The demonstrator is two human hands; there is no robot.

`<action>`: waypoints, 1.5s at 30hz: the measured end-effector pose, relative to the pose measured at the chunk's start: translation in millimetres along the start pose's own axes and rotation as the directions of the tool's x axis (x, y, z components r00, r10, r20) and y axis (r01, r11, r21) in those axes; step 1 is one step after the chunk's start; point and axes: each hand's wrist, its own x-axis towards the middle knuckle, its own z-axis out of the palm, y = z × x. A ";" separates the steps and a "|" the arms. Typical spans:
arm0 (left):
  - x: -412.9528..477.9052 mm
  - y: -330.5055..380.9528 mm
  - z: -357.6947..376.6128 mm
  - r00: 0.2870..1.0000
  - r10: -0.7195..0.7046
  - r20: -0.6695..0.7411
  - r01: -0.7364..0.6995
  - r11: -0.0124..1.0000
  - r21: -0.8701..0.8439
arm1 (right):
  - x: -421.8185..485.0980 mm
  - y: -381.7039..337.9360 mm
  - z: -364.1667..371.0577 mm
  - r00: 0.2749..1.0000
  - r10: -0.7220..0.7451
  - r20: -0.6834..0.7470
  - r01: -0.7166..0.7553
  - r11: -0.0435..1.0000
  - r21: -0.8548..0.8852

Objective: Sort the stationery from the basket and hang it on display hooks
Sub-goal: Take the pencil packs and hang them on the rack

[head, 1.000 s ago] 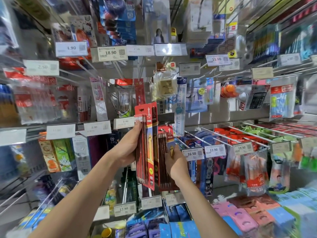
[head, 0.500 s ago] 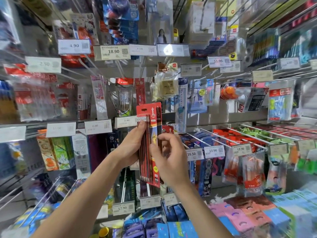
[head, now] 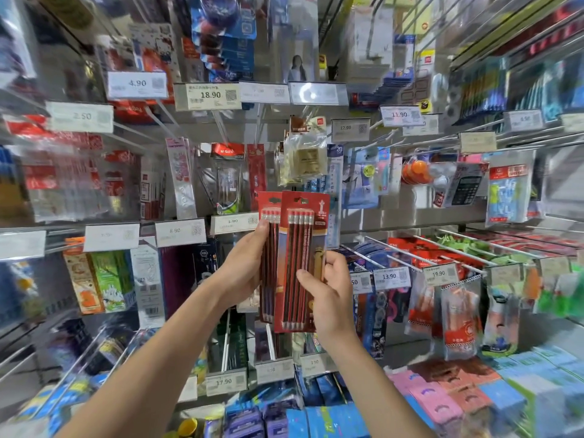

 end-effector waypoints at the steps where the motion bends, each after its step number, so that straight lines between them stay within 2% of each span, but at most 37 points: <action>1: -0.1 -0.3 0.3 1.000 -0.006 0.002 0.006 1.000 0.000 | 0.7 3.3 -3.8 0.999 0.034 -0.006 -0.034 0.998 0.055; 5: -1.0 2.9 -2.6 0.999 -0.025 0.026 0.025 1.000 0.002 | -2.8 19.2 -22.4 0.991 0.118 -0.062 -0.104 0.975 0.195; 8: -1.1 6.6 -3.6 0.998 -0.043 0.035 0.043 0.999 -0.024 | -10.1 33.7 -37.1 0.973 0.207 -0.105 -0.181 0.960 0.212; 12: -0.4 6.1 -4.2 0.998 -0.052 0.044 0.054 0.998 -0.044 | -12.5 49.5 -36.2 0.962 0.255 -0.101 -0.252 0.967 0.041; 16: -0.9 5.4 -4.7 0.998 -0.054 0.046 0.055 0.998 -0.041 | -4.8 48.0 -26.3 0.975 0.220 -0.039 -0.223 0.966 -0.131; 21: -1.4 6.4 -4.3 0.997 -0.060 0.044 0.061 0.998 -0.028 | 10.0 45.3 -18.6 0.967 0.245 -0.075 -0.256 0.919 -0.301; 27: -1.2 4.9 -2.2 0.997 -0.069 0.029 0.070 0.997 -0.037 | 25.0 40.3 -12.9 0.982 0.180 -0.056 -0.185 0.860 -0.476; 30: -2.2 4.4 -0.3 0.998 -0.050 0.038 0.051 0.998 -0.035 | 23.0 39.1 -9.2 0.977 0.204 -0.062 -0.204 0.806 -0.556; 32: -3.5 5.5 1.0 0.998 -0.038 0.043 0.039 0.998 -0.039 | 14.3 35.8 -7.6 0.986 0.139 -0.091 -0.166 0.832 -0.529; 34: -3.2 4.7 1.3 0.998 -0.033 0.051 0.036 0.998 -0.046 | 3.9 28.7 -7.8 0.994 -0.025 -0.106 -0.017 0.928 -0.373; 36: -2.4 2.8 2.0 0.998 -0.033 0.052 0.036 0.998 -0.059 | -4.7 14.2 -6.3 0.993 -0.097 -0.062 0.083 0.977 -0.196; 38: -2.7 0.7 3.0 0.998 -0.025 0.053 0.029 0.997 -0.076 | -5.7 5.5 -2.9 0.993 -0.066 0.098 0.082 0.982 -0.169; 40: -3.9 0.0 4.5 0.998 -0.015 0.067 0.021 0.996 -0.089 | -4.5 0.6 1.6 0.981 -0.047 0.189 0.106 0.942 -0.317; 42: -5.4 1.6 4.6 0.997 0.000 0.072 0.006 0.997 -0.077 | -3.0 1.3 4.0 0.987 -0.065 0.150 0.119 0.914 -0.387; 45: -6.6 6.3 3.0 0.997 0.015 0.074 -0.011 0.999 -0.046 | -12.5 12.5 -2.8 0.995 0.048 0.089 -0.023 0.964 -0.264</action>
